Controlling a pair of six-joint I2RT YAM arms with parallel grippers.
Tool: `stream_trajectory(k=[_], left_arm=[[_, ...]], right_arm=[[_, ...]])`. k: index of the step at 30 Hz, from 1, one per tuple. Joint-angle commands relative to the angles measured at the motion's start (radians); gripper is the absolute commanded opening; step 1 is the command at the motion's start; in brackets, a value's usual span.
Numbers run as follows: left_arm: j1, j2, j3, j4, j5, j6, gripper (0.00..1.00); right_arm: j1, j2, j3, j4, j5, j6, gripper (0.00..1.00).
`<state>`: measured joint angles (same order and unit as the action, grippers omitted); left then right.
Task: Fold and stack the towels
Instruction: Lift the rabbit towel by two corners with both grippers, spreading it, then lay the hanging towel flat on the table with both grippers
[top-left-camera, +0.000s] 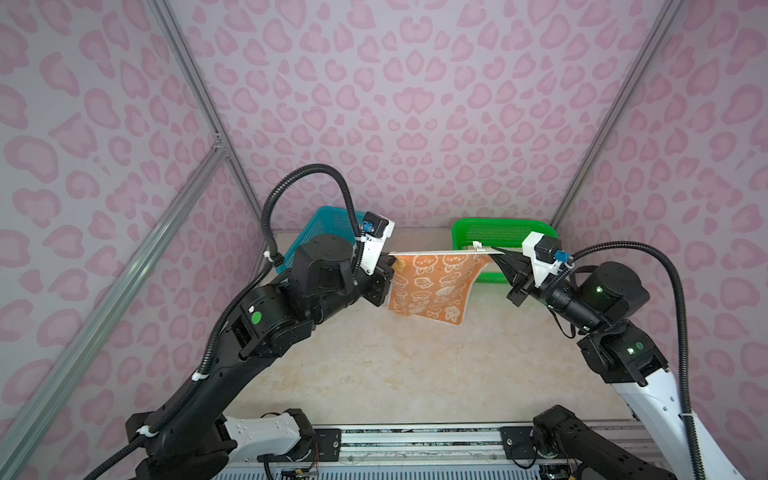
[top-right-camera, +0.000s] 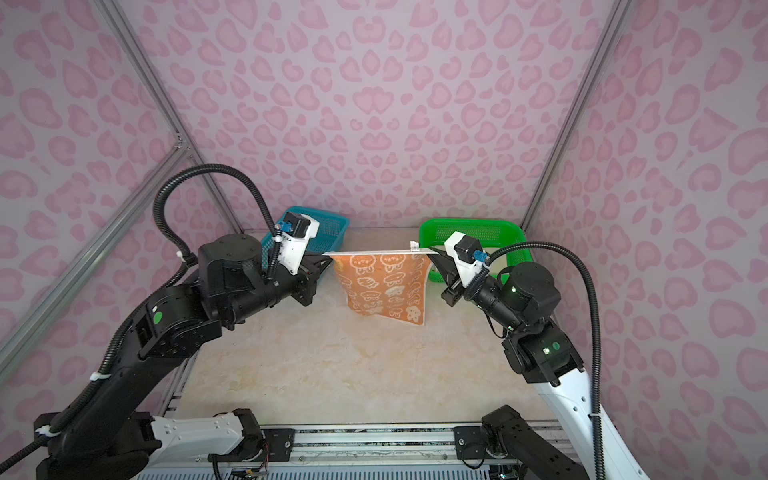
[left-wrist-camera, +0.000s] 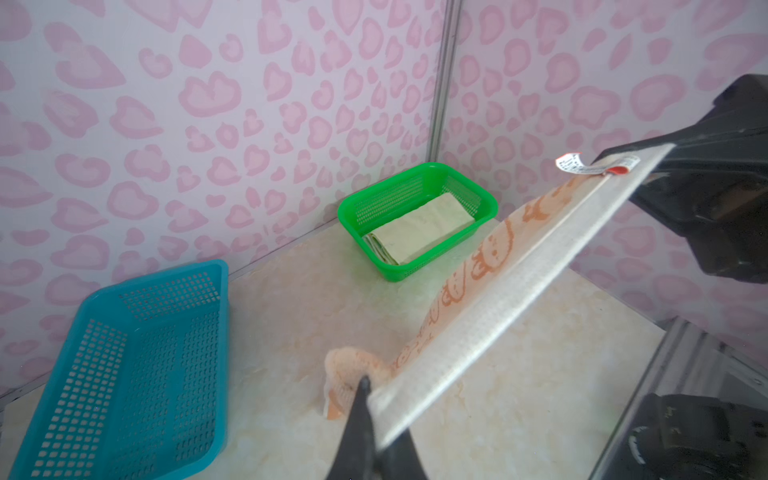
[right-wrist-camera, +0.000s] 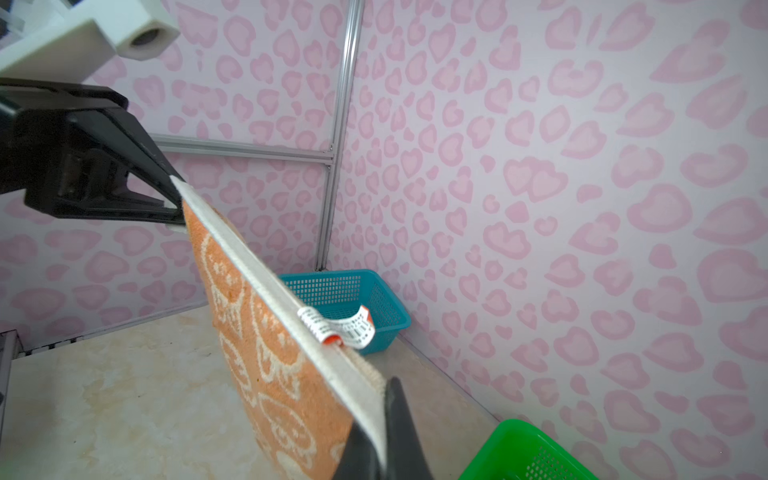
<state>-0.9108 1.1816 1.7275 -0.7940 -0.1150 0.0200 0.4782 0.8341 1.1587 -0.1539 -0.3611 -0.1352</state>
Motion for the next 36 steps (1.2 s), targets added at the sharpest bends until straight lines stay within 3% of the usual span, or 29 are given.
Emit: stream_trajectory(k=[1,5,12,15,24,32,36], left_arm=[[0.006,-0.068,-0.005,-0.040,-0.028,-0.023,0.03],[0.006,-0.105,-0.007,-0.011,-0.048,-0.012,0.03],[0.012,-0.048,-0.038,0.021,-0.290,0.031,0.03],[0.067,0.006,-0.076,0.063,-0.353,0.040,0.03],[0.310,0.306,-0.130,0.216,-0.265,0.011,0.03],[0.362,0.632,-0.045,0.295,-0.244,0.033,0.03],[0.362,0.705,-0.060,0.323,-0.252,0.027,0.03]], right_arm=[[0.011,-0.030,0.024,-0.049,0.128,0.011,0.00],[0.017,-0.025,0.050,-0.060,0.145,0.016,0.00],[0.016,0.062,0.052,-0.057,0.217,0.007,0.00],[0.006,0.125,0.030,-0.032,0.252,-0.006,0.00],[-0.074,0.413,-0.018,0.131,0.240,-0.010,0.00],[-0.108,0.699,0.016,0.237,0.205,-0.035,0.00],[-0.108,0.769,-0.015,0.264,0.192,-0.044,0.00]])
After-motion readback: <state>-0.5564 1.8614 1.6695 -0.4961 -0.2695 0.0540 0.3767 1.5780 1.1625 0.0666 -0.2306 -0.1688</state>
